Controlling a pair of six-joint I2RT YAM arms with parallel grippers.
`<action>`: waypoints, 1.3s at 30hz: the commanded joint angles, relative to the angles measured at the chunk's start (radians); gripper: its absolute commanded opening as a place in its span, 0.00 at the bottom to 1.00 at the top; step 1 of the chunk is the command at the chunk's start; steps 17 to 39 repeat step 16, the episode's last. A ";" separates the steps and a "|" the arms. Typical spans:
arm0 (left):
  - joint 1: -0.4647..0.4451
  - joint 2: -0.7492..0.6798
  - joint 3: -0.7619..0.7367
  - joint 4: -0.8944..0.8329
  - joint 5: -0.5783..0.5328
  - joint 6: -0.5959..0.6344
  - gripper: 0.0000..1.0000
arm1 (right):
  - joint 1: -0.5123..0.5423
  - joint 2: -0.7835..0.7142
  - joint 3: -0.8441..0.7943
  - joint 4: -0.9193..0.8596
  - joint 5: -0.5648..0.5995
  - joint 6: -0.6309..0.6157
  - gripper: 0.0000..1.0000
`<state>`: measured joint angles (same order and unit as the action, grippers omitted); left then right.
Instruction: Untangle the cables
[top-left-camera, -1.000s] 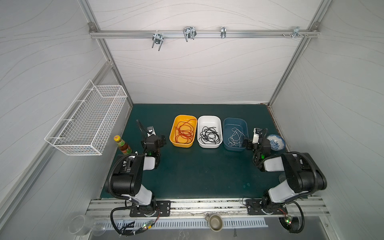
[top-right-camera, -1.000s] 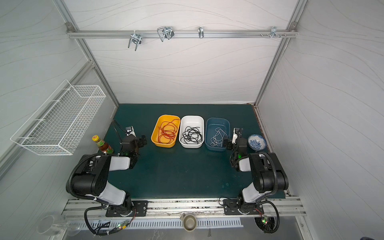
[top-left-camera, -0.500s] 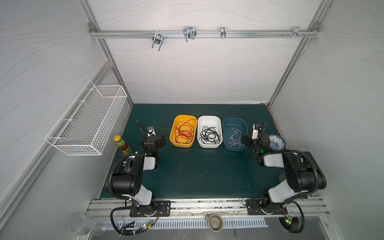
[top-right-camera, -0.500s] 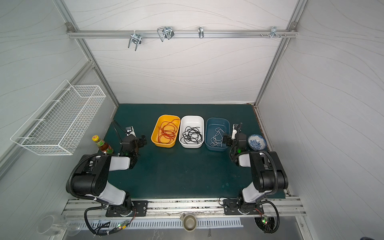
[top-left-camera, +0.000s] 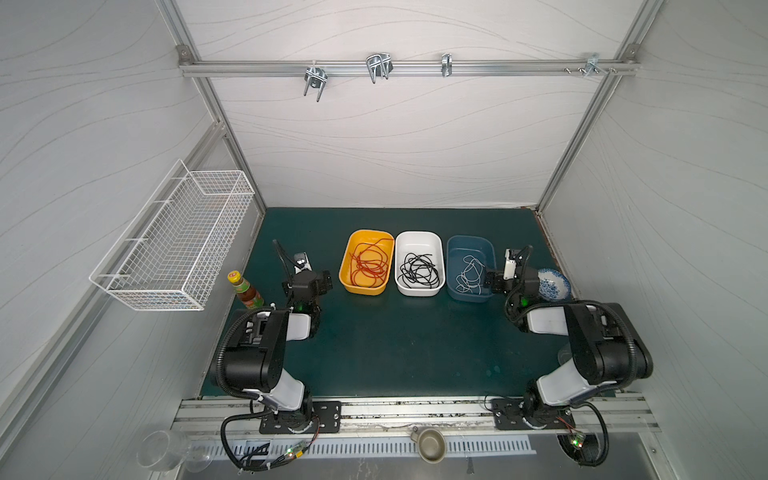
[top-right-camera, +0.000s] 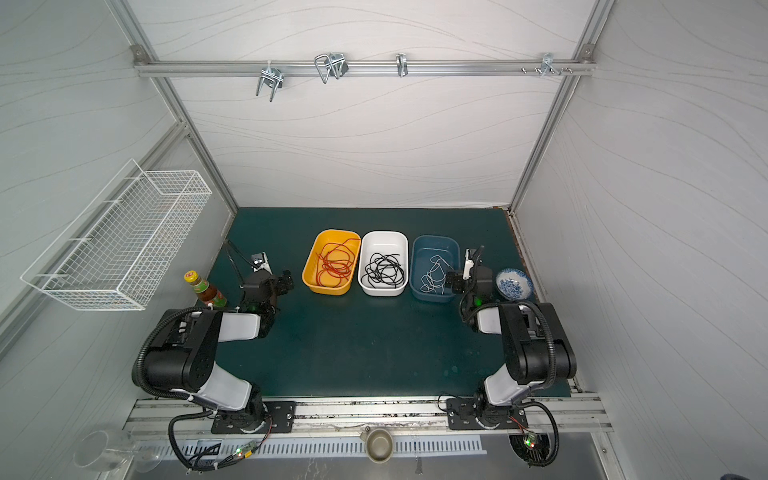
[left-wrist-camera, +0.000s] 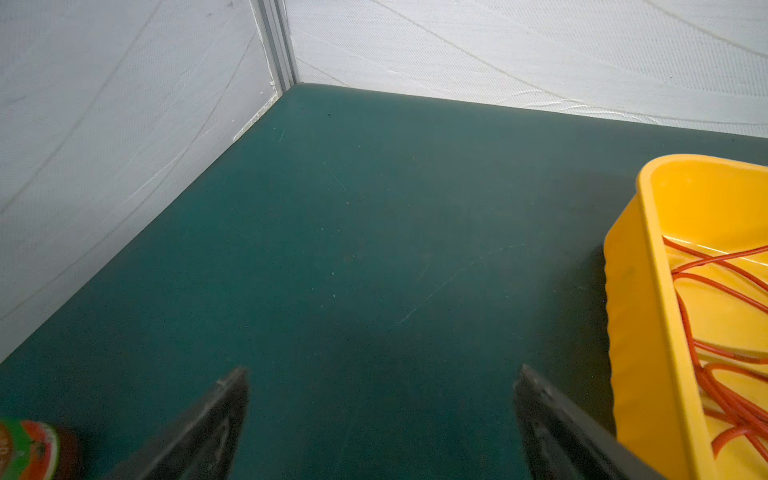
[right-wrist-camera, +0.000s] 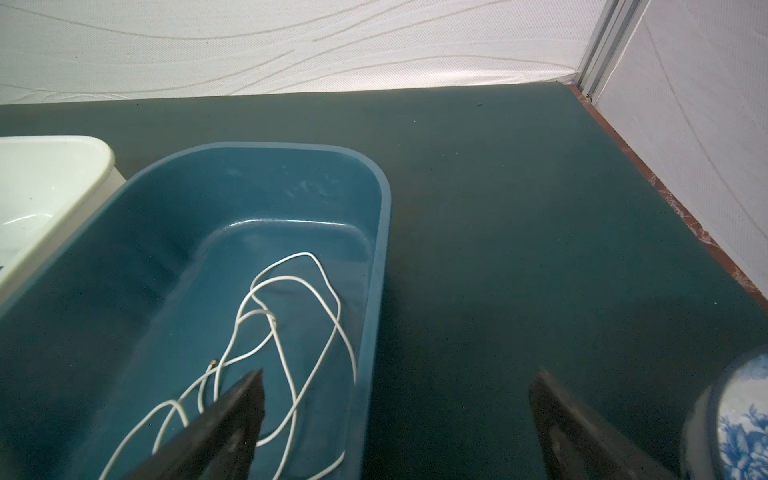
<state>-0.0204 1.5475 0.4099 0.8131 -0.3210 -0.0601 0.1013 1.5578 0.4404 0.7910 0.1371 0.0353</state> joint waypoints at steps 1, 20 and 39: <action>0.003 0.008 0.001 0.052 0.004 0.001 1.00 | -0.003 0.008 0.000 0.001 -0.007 -0.012 0.99; 0.003 0.007 0.001 0.052 0.005 0.000 1.00 | -0.015 0.010 0.002 -0.003 -0.034 -0.009 0.99; 0.003 0.007 0.001 0.052 0.005 0.000 1.00 | -0.015 0.010 0.002 -0.003 -0.034 -0.009 0.99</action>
